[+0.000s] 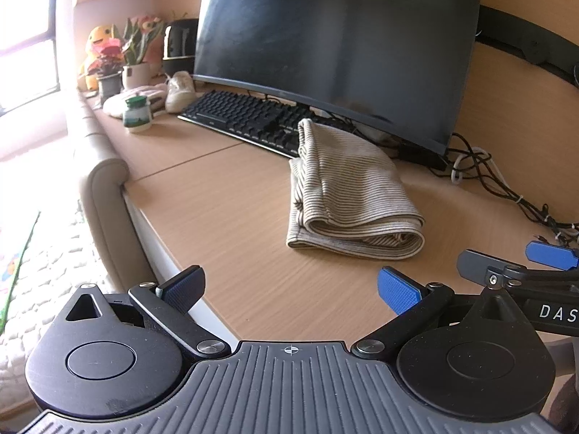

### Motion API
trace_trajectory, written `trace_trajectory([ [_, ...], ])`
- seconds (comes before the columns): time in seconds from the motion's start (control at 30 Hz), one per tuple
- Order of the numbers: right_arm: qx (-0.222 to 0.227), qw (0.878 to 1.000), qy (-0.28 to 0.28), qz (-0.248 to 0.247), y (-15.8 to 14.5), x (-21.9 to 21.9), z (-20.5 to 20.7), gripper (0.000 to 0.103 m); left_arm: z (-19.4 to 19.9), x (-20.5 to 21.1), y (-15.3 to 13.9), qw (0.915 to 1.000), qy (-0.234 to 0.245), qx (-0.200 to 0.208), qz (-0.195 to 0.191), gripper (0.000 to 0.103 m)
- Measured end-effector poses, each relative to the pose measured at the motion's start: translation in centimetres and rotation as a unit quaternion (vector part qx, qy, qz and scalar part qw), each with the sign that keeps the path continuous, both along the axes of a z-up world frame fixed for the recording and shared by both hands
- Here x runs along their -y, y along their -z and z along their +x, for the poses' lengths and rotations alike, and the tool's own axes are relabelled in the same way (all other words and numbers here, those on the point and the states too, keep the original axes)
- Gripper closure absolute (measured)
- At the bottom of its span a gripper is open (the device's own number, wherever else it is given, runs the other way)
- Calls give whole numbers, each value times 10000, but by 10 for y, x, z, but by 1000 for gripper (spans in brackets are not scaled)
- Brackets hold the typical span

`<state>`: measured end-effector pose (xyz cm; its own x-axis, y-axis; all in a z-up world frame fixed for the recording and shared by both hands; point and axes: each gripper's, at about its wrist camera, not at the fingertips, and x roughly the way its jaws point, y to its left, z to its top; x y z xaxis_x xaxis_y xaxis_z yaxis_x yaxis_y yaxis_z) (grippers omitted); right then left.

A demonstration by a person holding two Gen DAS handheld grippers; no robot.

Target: Fold clothes

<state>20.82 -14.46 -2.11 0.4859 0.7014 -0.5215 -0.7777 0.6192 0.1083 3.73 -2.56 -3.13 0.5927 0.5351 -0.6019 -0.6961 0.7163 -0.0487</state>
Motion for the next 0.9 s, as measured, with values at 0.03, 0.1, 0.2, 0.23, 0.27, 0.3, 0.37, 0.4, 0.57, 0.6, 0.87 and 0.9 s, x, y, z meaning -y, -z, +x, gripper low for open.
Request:
trace_trajectory([
  [0.03, 0, 10000, -12, -18, 0, -1, 0, 0, 0, -1, 0, 10000, -15, 0, -18, 0],
  [0.1, 9, 10000, -24, -28, 1, -1, 0, 0, -1, -1, 0, 10000, -28, 21, -32, 0],
  [0.2, 12, 10000, -22, -22, 1, -1, -1, 0, -3, 0, 0, 10000, -24, 41, -3, 0],
  [0.23, 15, 10000, -9, -22, 1, -1, -1, 0, -3, 0, 0, 10000, -14, 50, 0, 0],
  [0.27, 15, 10000, 3, -23, 1, -1, -1, 0, -4, 0, -1, 10000, -3, 59, 3, 0],
  [0.3, 10, 10000, 15, -25, 1, -1, -1, 0, -4, 1, -1, 10000, 8, 67, 6, 0],
  [0.37, 1, 10000, 28, -31, 2, -1, -1, 0, -4, 1, -1, 10000, 22, 72, 14, 0],
  [0.4, -3, 10000, 24, -29, 2, 0, -1, 0, -4, 1, -1, 10000, 21, 75, 13, 0],
  [0.57, -15, 10000, 3, -29, 2, 0, 0, 0, -4, 1, -1, 10000, 5, 70, -22, 0],
  [0.6, -19, 10000, 0, -30, 2, 0, 0, 0, -4, 1, -1, 10000, 6, 68, -28, 0],
  [0.87, -33, 10000, -16, -24, 2, 1, -1, 0, -5, 3, -1, 10000, -24, 58, -36, 0],
  [0.9, -33, 10000, -15, -25, 2, 1, -1, 0, -5, 3, -1, 10000, -27, 58, -39, 0],
])
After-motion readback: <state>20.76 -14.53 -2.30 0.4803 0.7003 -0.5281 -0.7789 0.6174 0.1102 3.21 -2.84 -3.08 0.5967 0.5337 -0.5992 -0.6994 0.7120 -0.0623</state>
